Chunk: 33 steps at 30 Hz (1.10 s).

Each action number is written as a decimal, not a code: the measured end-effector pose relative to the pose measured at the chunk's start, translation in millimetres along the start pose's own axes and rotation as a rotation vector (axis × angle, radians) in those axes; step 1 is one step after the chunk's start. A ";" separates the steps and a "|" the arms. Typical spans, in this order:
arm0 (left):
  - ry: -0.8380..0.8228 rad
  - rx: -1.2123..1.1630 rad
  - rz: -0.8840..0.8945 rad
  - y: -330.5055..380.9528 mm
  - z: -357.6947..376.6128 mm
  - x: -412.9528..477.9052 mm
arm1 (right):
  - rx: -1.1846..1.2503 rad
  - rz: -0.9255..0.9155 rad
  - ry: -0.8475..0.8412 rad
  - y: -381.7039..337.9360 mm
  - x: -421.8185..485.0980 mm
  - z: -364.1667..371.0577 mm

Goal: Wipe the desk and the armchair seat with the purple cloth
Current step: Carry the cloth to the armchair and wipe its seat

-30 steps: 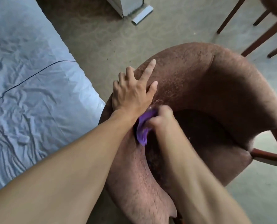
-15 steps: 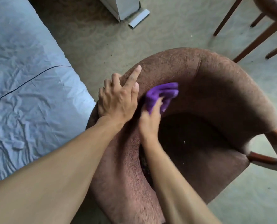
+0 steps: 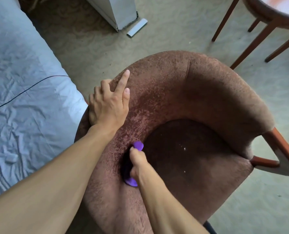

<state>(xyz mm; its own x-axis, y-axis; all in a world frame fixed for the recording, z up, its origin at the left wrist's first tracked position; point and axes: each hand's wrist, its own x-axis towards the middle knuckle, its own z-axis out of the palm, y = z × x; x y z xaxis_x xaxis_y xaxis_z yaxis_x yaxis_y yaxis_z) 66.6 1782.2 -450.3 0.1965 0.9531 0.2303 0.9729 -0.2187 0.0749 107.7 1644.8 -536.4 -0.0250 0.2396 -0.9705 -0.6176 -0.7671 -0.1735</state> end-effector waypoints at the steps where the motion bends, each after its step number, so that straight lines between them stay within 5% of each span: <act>1: 0.009 -0.001 0.006 -0.3 0.9 -0.3 | 0.184 0.008 -0.028 -21.0 5.5 4.1; 4: 0.044 -0.006 0.000 -2.1 4.1 -0.1 | 0.539 0.056 -0.020 -94.1 13.5 -9.6; 8: 0.051 -0.005 0.004 -2.5 7.0 -0.5 | 0.136 -0.316 0.229 -153.0 -16.8 -89.9; 14: 0.051 -0.006 -0.009 0.5 5.8 0.8 | 0.619 -0.495 0.142 -159.7 23.3 -97.5; 17: 0.066 0.005 0.006 0.0 8.3 1.0 | -0.056 -0.832 0.125 -97.5 27.9 -32.1; 20: 0.062 0.027 0.020 -1.6 7.7 0.0 | -0.559 -0.974 -0.168 -1.4 19.9 -9.6; 23: 0.061 0.055 0.063 -3.0 5.6 -8.7 | -0.728 -0.927 -0.205 73.5 14.6 -45.1; 26: 0.077 0.091 0.053 0.9 4.1 -17.4 | -0.860 -0.675 -0.286 110.6 21.4 -103.8; 28: 0.062 0.108 0.043 9.0 4.2 -30.2 | -0.740 -0.497 -0.303 113.9 23.9 -135.3; 31: 0.036 0.142 0.106 13.7 4.7 -47.0 | -0.193 -0.238 0.026 98.2 40.1 -181.5; 33: 0.102 0.142 0.088 8.7 2.0 -35.3 | 0.004 -0.242 0.281 73.9 50.9 -221.5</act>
<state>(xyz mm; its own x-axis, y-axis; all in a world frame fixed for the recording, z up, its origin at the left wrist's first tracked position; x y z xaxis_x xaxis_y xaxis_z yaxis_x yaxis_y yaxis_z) 68.4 1747.1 -459.7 0.2754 0.9039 0.3272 0.9613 -0.2617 -0.0862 234.9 1468.5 -635.6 0.3389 0.2403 -0.9096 -0.5822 -0.7059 -0.4034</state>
